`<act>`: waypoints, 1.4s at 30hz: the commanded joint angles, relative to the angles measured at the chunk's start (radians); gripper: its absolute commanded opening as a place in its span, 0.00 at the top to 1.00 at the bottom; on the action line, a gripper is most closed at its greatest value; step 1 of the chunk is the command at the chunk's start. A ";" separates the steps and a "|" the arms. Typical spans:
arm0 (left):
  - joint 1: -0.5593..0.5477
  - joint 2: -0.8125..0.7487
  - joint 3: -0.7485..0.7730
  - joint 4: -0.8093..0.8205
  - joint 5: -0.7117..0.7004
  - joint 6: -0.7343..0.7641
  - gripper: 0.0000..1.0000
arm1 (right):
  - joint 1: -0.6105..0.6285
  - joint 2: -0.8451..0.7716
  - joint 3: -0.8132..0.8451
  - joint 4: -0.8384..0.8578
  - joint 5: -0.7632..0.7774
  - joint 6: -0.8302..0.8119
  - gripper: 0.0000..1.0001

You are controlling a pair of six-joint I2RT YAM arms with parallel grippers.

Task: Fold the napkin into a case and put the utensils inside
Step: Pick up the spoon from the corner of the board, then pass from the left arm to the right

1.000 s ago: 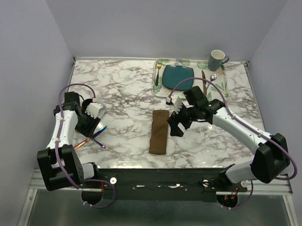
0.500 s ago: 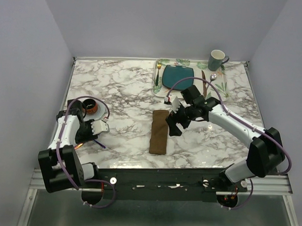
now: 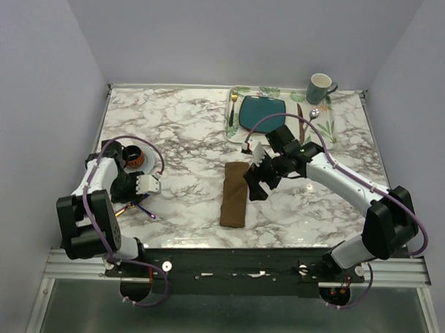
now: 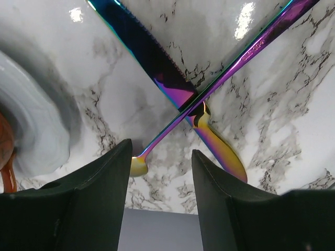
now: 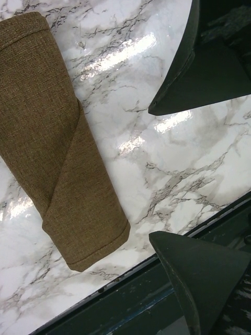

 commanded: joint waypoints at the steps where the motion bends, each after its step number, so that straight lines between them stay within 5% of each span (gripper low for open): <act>1: 0.001 0.052 0.023 0.023 0.036 0.053 0.41 | 0.004 -0.001 0.005 -0.031 0.000 0.016 0.00; 12: -0.022 0.127 -0.011 0.055 0.062 0.077 0.66 | 0.004 -0.023 -0.010 -0.046 0.026 0.001 0.00; 19: -0.028 0.103 0.013 0.007 0.108 0.095 0.98 | 0.004 -0.049 -0.019 -0.068 0.047 -0.013 0.00; 28: -0.146 -0.261 -0.045 -0.052 0.225 0.101 1.00 | 0.003 -0.073 -0.009 -0.066 0.055 -0.002 0.00; 32: -0.275 -0.428 -0.013 -0.046 0.324 -0.052 1.00 | -0.017 -0.106 0.008 -0.068 0.080 0.005 0.00; 35: -0.378 -0.454 0.098 0.026 0.453 -0.315 1.00 | -0.057 -0.126 0.046 -0.069 0.055 0.030 0.00; 38: -0.487 -0.477 0.135 0.290 0.414 -0.652 1.00 | -0.117 -0.104 0.144 -0.110 -0.083 0.055 0.00; 42: -0.640 -0.361 0.265 0.286 0.418 -0.877 1.00 | -0.212 -0.049 0.316 -0.198 -0.303 0.074 0.00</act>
